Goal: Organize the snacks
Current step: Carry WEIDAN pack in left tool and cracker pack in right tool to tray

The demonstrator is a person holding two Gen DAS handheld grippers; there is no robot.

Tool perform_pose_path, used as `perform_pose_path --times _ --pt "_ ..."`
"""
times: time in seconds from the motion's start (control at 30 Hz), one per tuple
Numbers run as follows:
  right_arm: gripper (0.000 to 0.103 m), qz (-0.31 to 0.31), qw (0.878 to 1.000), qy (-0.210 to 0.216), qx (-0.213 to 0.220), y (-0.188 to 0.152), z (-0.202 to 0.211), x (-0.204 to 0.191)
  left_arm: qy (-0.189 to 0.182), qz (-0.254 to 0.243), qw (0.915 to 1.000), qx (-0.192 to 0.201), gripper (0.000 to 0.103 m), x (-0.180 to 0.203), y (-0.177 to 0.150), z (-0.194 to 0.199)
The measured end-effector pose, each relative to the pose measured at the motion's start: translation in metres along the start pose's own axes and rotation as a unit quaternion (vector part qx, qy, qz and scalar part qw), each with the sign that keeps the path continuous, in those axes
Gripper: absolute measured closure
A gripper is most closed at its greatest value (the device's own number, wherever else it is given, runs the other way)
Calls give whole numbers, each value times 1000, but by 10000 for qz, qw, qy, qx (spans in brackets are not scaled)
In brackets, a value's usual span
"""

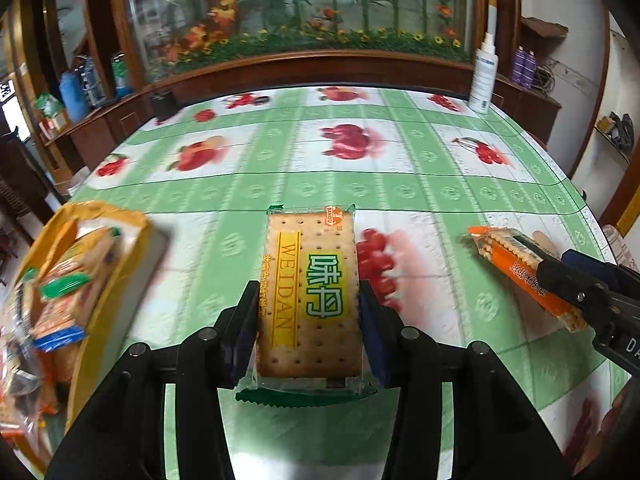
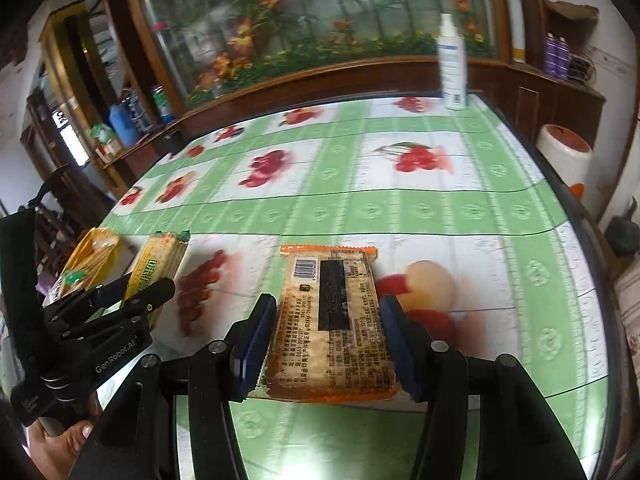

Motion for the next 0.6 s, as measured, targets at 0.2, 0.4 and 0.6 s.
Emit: perform_pose_path --times 0.2,0.4,0.6 --pt "53 132 9996 203 113 -7 6 -26 205 71 9997 92 58 -21 -13 13" --pt "53 292 9994 201 -29 -15 -1 -47 252 220 9994 86 58 -41 -23 20" --pt "43 335 9987 -372 -114 -19 -9 -41 223 260 9993 159 58 -51 -28 31"
Point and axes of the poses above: each gripper's, at about its wrist camera, not at the fingertips, and z roughly against the way its jaws point, x to its right, y to its top, the point moved 2 cm from there along -z, roughly the way its jaws point
